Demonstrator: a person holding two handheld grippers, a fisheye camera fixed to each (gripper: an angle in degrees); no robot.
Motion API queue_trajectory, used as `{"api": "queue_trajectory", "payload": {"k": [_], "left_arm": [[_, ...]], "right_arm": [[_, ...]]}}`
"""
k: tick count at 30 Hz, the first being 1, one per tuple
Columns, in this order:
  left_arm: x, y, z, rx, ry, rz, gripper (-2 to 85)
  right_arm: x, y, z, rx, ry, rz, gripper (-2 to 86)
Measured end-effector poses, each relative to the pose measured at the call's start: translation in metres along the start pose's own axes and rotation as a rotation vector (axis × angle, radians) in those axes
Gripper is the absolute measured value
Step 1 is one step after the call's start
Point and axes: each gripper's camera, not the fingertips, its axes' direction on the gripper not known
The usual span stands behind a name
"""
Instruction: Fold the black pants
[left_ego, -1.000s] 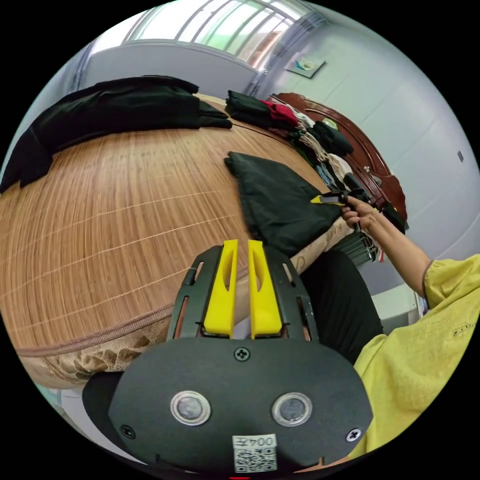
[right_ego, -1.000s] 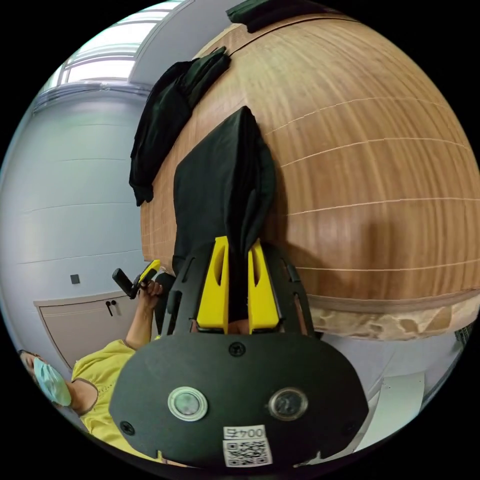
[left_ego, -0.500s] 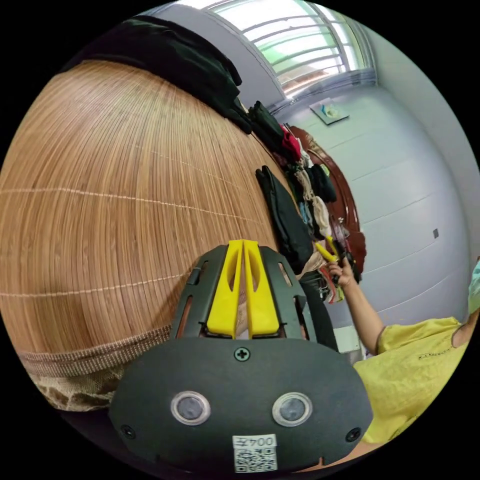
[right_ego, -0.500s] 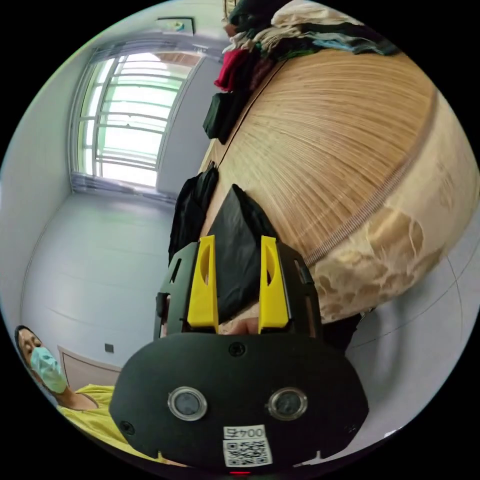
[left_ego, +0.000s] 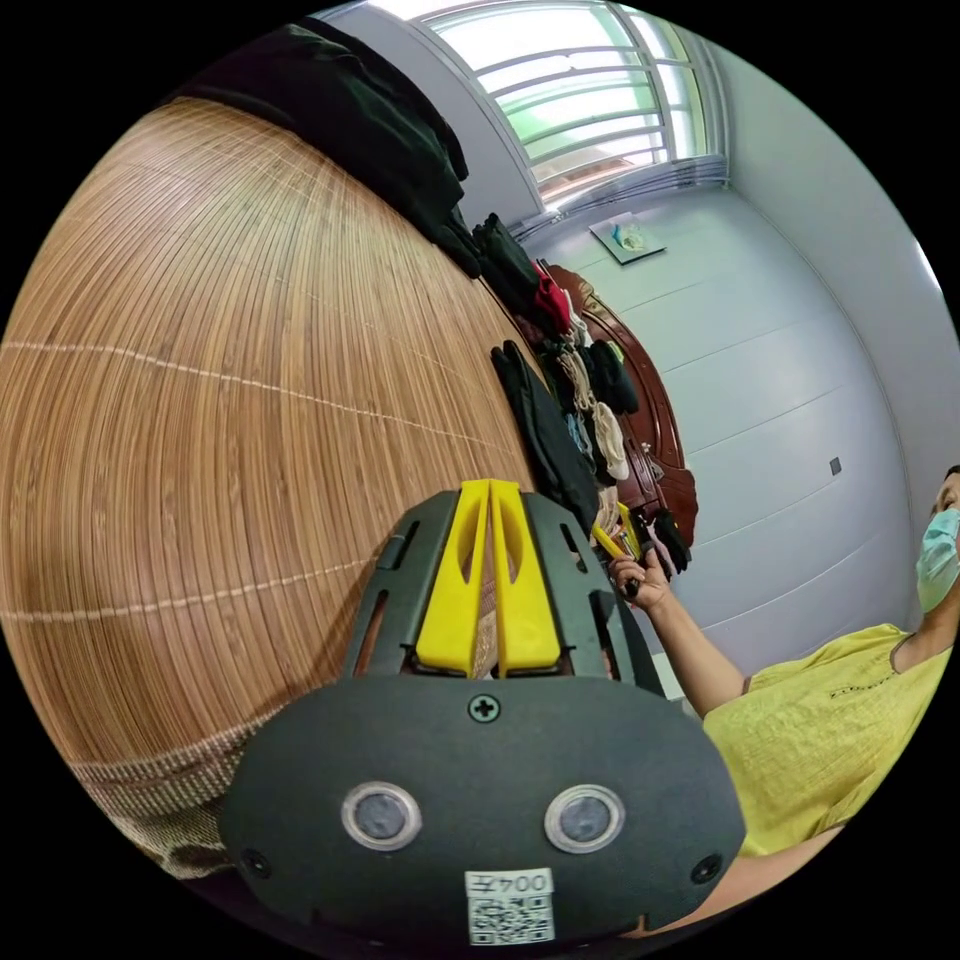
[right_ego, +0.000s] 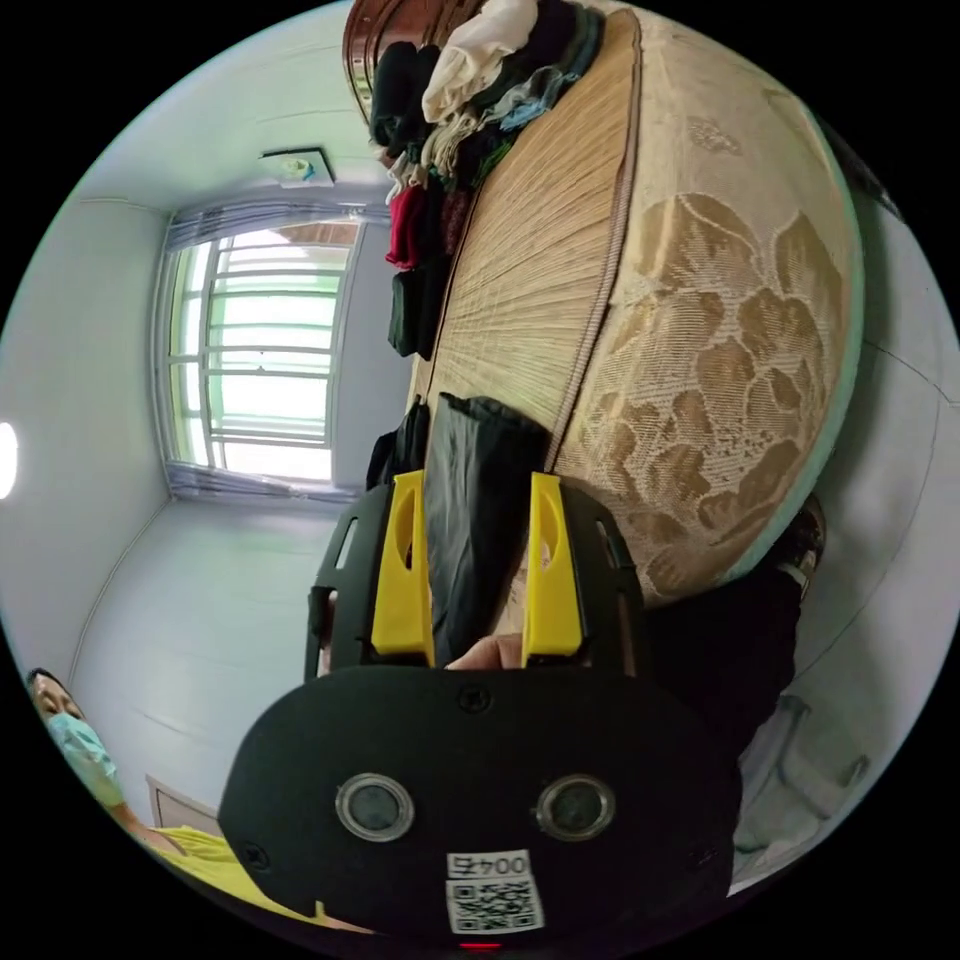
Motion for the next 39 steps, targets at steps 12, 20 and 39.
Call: {"api": "queue_trajectory", "payload": {"k": [12, 20, 39], "left_arm": [[-0.021, 0.003, 0.012, 0.016, 0.009, 0.012, 0.8], [-0.031, 0.006, 0.019, 0.018, 0.015, 0.013, 0.7], [-0.048, 0.009, 0.027, 0.027, 0.021, 0.0, 0.9]], "right_arm": [[0.005, 0.01, 0.021, -0.134, 0.017, 0.05, 14.3], [-0.01, 0.014, 0.036, -0.101, 0.181, -0.046, 9.2], [-0.031, -0.119, 0.092, -0.329, 0.258, -0.183, 3.6]]}}
